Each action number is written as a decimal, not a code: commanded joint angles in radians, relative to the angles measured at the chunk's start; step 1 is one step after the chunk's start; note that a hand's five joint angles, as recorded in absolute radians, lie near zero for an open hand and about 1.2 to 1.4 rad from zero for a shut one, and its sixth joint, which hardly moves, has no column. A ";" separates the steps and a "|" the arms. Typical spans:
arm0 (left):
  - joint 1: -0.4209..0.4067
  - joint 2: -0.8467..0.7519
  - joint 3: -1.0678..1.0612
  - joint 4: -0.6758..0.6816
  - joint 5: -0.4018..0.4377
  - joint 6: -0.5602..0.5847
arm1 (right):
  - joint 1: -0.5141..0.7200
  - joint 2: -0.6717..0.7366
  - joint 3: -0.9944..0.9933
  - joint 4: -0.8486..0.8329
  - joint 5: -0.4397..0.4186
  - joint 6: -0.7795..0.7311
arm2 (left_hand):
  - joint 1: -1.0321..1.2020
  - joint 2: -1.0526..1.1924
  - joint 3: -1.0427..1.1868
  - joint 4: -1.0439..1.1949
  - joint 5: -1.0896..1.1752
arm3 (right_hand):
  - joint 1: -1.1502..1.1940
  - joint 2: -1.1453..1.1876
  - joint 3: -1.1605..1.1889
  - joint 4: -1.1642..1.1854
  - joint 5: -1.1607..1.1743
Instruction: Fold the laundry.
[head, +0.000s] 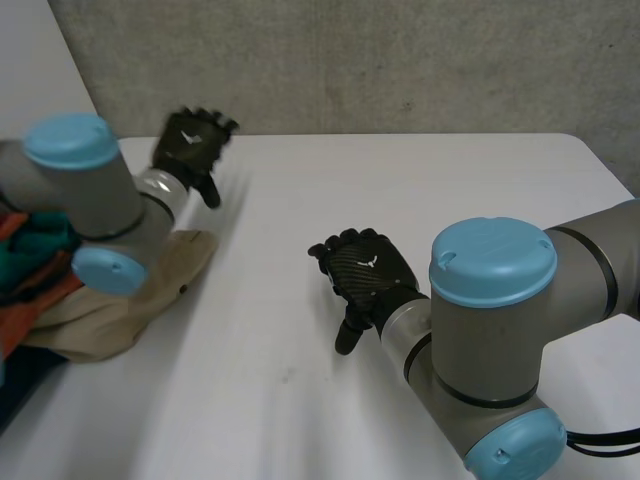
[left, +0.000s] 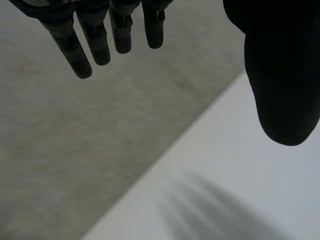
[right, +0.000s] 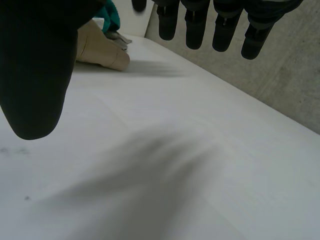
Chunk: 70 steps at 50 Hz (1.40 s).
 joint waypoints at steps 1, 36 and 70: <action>0.060 0.289 -0.123 -0.062 -0.206 0.017 | 0.000 0.007 0.009 -0.007 0.002 -0.041 | -0.022 -0.028 -0.032 -0.026 -0.045 | -0.043 -0.035 -0.027 -0.034 -0.046; 0.395 0.554 -0.530 0.034 -0.207 0.381 | -0.003 0.001 0.027 -0.009 -0.032 -0.069 | 1.200 1.193 1.189 1.195 1.177 | -0.043 -0.035 -0.027 -0.034 -0.046; -0.495 0.191 -0.164 -0.176 -0.225 -0.027 | -0.331 -0.041 -0.059 0.025 -0.032 -0.073 | 1.093 1.086 1.082 1.088 1.070 | -0.043 -0.035 -0.027 -0.034 -0.046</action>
